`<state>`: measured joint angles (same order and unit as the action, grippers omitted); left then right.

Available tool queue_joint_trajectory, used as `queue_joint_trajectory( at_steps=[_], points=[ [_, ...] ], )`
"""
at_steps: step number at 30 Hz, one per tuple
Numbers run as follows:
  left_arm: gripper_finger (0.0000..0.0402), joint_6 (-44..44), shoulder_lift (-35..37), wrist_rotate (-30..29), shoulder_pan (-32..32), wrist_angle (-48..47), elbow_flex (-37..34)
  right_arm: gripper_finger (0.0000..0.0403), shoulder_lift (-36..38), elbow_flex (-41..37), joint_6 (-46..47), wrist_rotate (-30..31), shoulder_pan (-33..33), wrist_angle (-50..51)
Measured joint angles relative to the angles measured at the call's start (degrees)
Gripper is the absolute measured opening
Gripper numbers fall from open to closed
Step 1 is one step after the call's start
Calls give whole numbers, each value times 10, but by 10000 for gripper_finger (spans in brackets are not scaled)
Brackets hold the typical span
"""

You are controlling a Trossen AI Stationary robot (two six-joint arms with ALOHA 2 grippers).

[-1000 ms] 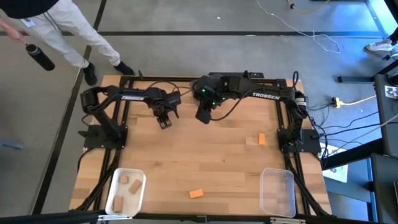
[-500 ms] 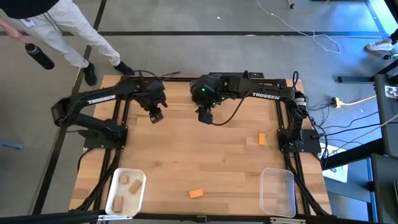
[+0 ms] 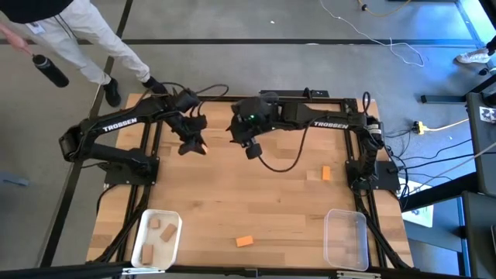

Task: Sort & place blocks by color
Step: Put the top orange block into the transparent bin

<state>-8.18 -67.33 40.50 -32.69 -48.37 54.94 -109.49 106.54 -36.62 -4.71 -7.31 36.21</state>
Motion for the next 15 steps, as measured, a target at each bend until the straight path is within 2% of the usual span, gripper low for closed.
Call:
queue_joint_trajectory(
  at_steps=[2, 10, 15],
  points=[
    [128, -4, 0, 34, 0, 18, 0, 184, -2, 0, -20, 0, 7, -5],
    [128, 2, 0, 109, 0, 94, 0, 184, -21, -1, -29, 0, 19, -47],
    [128, 19, 0, 117, 2, 126, 0, 184, -28, -1, -43, -14, 20, -75]
  ],
)
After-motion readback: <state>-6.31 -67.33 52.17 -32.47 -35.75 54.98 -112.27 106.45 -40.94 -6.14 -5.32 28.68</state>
